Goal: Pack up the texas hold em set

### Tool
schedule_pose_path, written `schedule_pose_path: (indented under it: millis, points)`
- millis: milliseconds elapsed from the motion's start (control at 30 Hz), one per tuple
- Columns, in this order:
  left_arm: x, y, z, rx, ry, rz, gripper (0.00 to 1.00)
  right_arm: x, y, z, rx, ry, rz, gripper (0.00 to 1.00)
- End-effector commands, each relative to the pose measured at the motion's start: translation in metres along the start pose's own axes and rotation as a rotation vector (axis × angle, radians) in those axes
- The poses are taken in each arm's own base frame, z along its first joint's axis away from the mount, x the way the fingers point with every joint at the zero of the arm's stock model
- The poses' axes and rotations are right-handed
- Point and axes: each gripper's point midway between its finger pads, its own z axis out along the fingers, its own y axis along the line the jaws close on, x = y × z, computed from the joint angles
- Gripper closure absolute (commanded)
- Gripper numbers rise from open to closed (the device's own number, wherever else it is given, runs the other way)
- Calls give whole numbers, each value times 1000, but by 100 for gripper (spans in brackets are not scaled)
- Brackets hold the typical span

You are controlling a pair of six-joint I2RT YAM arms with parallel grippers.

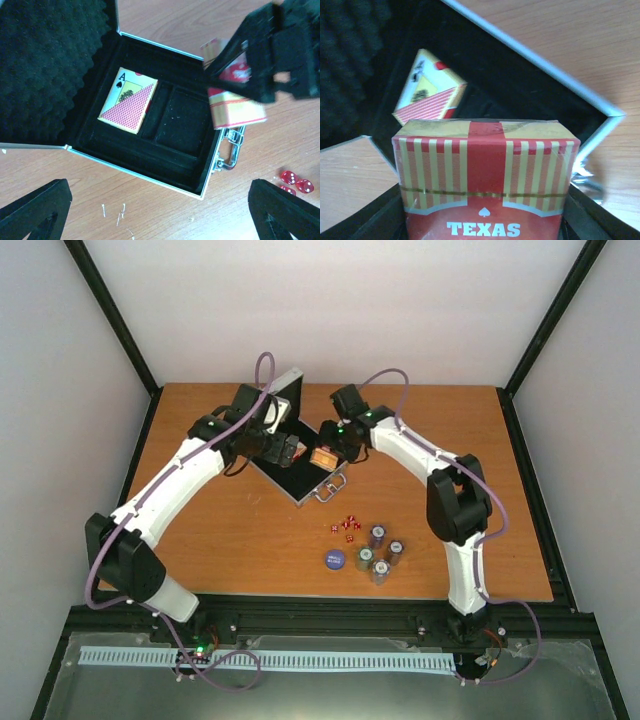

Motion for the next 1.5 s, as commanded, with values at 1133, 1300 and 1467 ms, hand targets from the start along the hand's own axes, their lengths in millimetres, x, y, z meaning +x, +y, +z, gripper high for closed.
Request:
schedule_pose_path:
  millis: [1133,1300,1467]
  points:
    - [0,6,-24,-29,-68,2,0,20,17,90,37,-77,435,50]
    - [2,6,-20,-33,-57,10,0,20,15,81,69,-78,411,31]
    - [3,6,-16,-36,-48,16,0,29,11,79,91,-39,383,18]
